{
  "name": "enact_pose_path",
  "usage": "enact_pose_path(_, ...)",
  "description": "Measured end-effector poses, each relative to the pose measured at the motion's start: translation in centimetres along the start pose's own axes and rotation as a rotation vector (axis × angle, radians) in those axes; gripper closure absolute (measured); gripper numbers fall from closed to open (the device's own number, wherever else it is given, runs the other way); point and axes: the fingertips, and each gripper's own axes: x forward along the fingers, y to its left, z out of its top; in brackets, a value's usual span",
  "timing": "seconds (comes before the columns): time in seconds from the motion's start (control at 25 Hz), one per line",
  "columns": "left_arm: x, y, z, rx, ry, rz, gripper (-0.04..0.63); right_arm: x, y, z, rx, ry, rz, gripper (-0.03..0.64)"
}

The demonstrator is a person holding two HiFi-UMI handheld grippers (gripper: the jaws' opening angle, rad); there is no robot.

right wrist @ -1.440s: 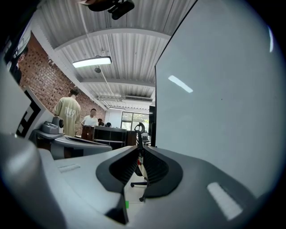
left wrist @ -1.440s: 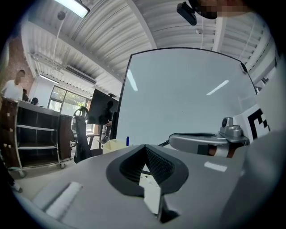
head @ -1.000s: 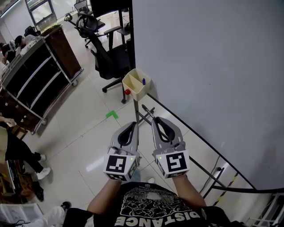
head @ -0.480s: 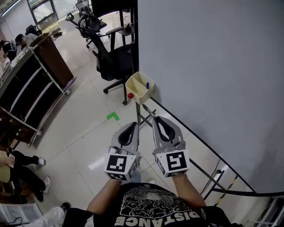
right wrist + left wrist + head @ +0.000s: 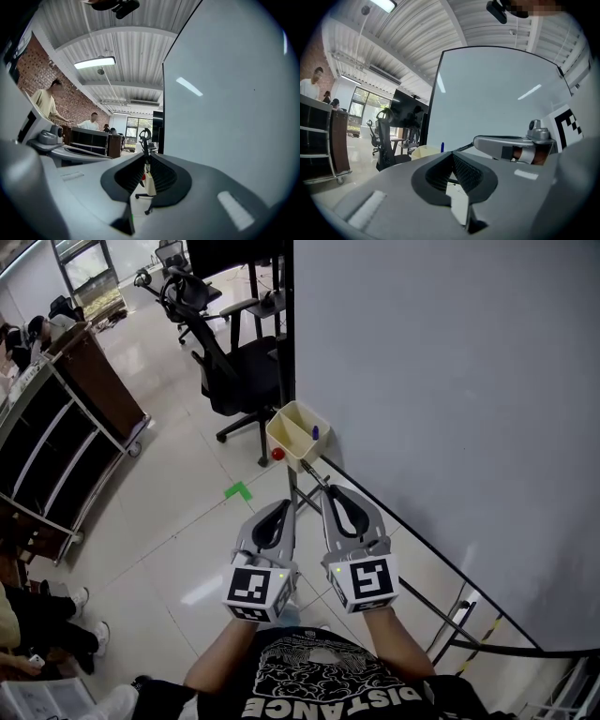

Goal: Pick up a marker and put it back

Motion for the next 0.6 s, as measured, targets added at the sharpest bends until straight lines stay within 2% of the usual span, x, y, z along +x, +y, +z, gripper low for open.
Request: enact_pose_path(0.6,4.0,3.3,-0.5,-0.01,0.021,-0.014,0.589,5.5,-1.3,-2.0,0.001,0.041,-0.006,0.583)
